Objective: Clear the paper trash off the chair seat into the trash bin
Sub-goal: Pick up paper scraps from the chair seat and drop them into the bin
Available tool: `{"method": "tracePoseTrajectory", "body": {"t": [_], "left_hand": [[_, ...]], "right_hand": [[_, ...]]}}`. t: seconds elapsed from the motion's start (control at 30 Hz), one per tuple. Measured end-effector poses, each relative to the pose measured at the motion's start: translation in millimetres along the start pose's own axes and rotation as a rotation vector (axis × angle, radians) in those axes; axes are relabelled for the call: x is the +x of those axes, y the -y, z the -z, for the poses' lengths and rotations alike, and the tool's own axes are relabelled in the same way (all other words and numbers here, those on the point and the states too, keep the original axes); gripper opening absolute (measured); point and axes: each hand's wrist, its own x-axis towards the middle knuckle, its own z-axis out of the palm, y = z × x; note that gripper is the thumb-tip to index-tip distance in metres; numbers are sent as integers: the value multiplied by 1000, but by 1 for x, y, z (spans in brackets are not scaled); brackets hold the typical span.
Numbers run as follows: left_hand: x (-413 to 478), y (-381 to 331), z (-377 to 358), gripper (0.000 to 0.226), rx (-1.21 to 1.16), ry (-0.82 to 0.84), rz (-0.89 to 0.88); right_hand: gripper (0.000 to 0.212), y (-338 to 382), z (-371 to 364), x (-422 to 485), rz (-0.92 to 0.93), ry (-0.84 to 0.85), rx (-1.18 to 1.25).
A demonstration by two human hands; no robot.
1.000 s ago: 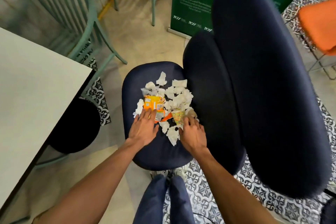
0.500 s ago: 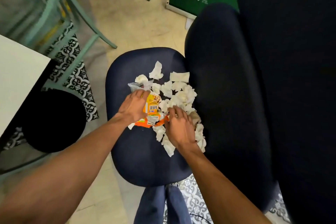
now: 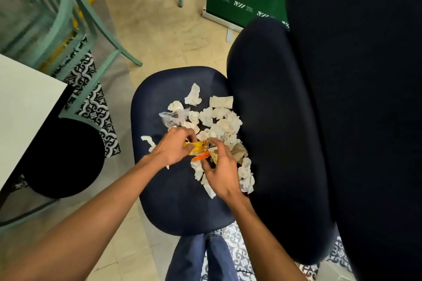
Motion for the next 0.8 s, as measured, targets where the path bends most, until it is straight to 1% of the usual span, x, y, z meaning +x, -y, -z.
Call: {"method": "tracePoseTrajectory", "body": {"t": [0.07, 0.1, 0.13, 0.17, 0.27, 0.3, 0.33, 0.4, 0.43, 0.47, 0.5, 0.57, 0.63, 0.67, 0.73, 0.8], "left_hand": [[-14, -12, 8, 16, -116, 4, 20], [-21, -19, 13, 16, -169, -1, 27], [-27, -25, 19, 15, -217, -15, 30], [-33, -30, 24, 15, -263, -31, 28], [-45, -44, 38, 13, -410, -103, 27], [-48, -45, 40, 13, -461, -147, 38], [-50, -45, 40, 13, -531, -203, 59], [-53, -43, 35, 16, -707, -320, 150], [-54, -45, 30, 19, -761, -356, 201], [-55, -46, 23, 23, -768, -369, 245], [-56, -50, 16, 27, -745, -357, 278], [-58, -59, 2, 30, -757, -278, 336], [-59, -69, -6, 26, -914, -201, 424], [-60, -72, -7, 30, -986, -173, 453], [-58, -77, -8, 50, -1088, -127, 467], [-53, -81, -7, 52, -1183, -101, 475]], "right_hand": [[82, 6, 0, -2, -52, 49, 60], [87, 7, 0, -3, -71, 69, 73], [87, 9, -1, -3, -83, 77, 75], [81, 8, -2, -2, -88, 75, 77], [43, 7, 3, 3, -91, 59, 166], [34, 8, 6, 4, -93, 55, 209], [28, 9, 11, 5, -111, 47, 277], [21, 14, 16, 6, -194, 26, 505], [18, 18, 18, 6, -226, 14, 599], [15, 23, 17, 7, -235, -1, 649], [12, 29, 16, 7, -234, -14, 662], [12, 38, 11, 4, -233, -18, 675], [12, 44, 7, 3, -251, -13, 725], [11, 45, 5, 2, -263, -5, 758], [13, 48, 0, -2, -299, 12, 858], [22, 52, -4, -7, -360, 27, 1009]]}}
